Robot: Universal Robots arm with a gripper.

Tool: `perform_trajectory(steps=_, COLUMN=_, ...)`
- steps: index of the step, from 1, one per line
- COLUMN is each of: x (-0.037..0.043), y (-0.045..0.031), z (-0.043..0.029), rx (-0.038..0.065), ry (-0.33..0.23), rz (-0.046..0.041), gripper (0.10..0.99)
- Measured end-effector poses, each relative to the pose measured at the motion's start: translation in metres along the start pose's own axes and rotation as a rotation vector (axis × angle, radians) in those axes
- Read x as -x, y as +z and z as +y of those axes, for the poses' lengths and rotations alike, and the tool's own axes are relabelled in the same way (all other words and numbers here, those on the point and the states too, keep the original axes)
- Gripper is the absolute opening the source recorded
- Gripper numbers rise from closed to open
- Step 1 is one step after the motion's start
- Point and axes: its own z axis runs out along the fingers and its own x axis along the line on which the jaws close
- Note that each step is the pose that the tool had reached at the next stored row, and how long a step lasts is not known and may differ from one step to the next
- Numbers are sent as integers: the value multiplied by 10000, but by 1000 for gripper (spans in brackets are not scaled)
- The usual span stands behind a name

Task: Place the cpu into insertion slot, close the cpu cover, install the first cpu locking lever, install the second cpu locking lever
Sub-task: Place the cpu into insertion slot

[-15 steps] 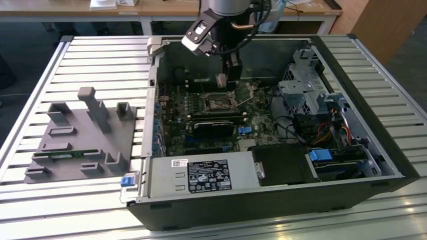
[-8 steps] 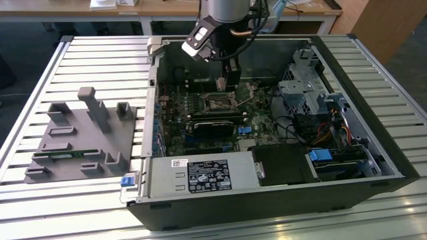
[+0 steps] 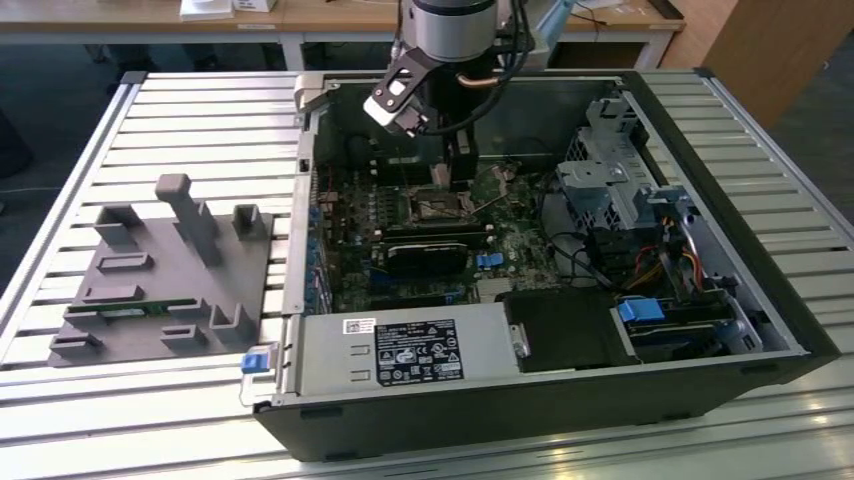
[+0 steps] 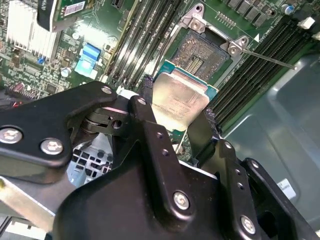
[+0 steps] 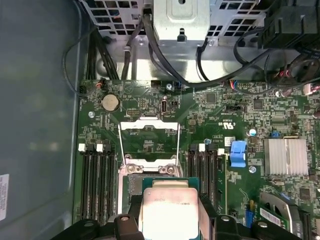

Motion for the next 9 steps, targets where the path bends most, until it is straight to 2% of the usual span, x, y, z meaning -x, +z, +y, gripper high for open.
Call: perform_trajectory(steps=9, x=1, y=148, z=-18, rx=0, ry=-27, rz=5, gripper=525)
